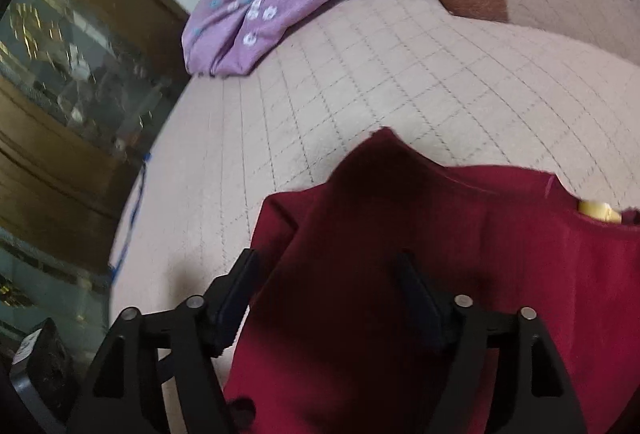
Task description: Fold small clothes
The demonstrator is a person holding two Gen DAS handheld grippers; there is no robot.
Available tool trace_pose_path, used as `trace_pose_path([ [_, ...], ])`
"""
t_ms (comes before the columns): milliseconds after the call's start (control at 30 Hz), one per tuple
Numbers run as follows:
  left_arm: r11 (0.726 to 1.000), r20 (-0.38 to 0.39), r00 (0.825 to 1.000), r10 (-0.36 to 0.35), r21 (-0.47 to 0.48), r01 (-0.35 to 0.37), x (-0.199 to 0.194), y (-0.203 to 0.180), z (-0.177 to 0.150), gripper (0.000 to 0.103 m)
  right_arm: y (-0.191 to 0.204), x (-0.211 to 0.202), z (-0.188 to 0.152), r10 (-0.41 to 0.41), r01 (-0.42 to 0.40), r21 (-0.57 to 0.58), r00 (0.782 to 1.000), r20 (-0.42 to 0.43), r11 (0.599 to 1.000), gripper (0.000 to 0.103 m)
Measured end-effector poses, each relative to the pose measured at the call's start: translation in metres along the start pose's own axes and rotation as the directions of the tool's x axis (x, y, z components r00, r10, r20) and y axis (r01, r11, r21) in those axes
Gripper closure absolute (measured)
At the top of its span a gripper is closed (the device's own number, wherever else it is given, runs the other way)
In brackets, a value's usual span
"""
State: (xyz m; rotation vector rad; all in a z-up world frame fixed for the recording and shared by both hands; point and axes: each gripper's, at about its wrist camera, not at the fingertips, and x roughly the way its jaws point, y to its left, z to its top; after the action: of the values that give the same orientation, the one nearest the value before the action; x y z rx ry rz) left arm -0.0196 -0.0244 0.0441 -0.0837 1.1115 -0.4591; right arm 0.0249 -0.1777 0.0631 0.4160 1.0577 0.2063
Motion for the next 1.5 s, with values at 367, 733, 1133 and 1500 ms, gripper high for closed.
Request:
trace_pose_path([
  [367, 1.0, 0.009, 1.0, 0.006, -0.004, -0.006, -0.004, -0.006, 0.007, 0.019, 0.038, 0.045, 0.008, -0.225, 0.214, -0.183, 0.973, -0.044, 0.96, 0.009],
  [733, 1.0, 0.042, 0.999, 0.009, 0.03, -0.01, 0.009, -0.019, 0.014, 0.018, -0.002, 0.004, 0.008, -0.042, 0.042, -0.115, 0.999, 0.001, 0.992, 0.08],
  [1133, 0.987, 0.108, 0.983, -0.148, 0.073, 0.14, -0.002, -0.036, 0.016, 0.076, -0.011, -0.016, 0.009, 0.059, -0.059, 0.035, 0.998, -0.007, 0.998, 0.044],
  [1500, 0.949, 0.174, 0.949, -0.262, 0.228, 0.22, -0.029, -0.069, 0.008, 0.079, 0.013, -0.011, 0.014, 0.01, -0.013, -0.019, 0.991, -0.134, 1.0, 0.017],
])
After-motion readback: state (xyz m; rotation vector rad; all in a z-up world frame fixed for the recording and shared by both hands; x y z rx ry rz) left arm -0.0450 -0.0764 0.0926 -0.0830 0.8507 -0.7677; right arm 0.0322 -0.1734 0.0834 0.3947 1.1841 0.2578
